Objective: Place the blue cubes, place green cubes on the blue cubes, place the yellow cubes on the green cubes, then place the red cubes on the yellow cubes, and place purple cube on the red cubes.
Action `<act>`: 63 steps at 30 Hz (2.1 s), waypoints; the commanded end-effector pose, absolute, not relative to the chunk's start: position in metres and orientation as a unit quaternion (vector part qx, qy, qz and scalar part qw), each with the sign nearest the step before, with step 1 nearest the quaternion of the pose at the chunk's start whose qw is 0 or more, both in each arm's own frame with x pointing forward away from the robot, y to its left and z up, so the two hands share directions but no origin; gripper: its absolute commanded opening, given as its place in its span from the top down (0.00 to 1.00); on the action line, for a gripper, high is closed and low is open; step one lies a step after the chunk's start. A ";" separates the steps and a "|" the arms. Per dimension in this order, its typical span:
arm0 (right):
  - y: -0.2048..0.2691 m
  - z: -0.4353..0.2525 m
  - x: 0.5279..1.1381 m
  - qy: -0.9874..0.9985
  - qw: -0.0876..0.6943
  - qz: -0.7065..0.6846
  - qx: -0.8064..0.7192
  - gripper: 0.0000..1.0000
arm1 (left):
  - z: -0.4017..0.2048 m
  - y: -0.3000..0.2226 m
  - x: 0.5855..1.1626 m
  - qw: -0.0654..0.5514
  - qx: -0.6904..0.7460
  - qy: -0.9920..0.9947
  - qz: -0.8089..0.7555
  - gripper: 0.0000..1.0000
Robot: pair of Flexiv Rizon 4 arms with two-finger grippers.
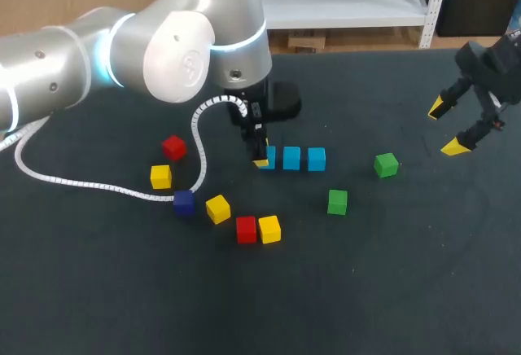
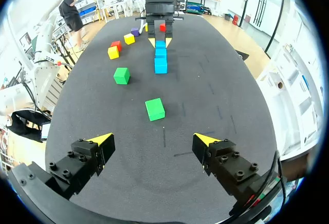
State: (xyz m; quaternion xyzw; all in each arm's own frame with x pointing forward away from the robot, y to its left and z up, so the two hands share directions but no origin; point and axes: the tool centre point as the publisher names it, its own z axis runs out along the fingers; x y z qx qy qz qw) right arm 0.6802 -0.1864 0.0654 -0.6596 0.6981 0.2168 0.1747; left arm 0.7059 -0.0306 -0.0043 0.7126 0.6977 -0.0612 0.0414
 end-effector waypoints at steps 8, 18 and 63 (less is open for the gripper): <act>-0.187 0.065 0.680 0.698 0.176 0.217 -0.660 0.00 | -0.004 -0.030 0.708 0.038 0.711 0.699 -0.060 0.52; -0.187 0.065 0.680 0.698 0.176 0.217 -0.660 0.00 | -0.004 -0.032 0.707 0.039 0.712 0.698 -0.062 0.60; -0.187 0.065 0.680 0.698 0.176 0.217 -0.660 0.00 | 0.060 0.065 0.675 0.108 0.728 0.663 -0.137 0.00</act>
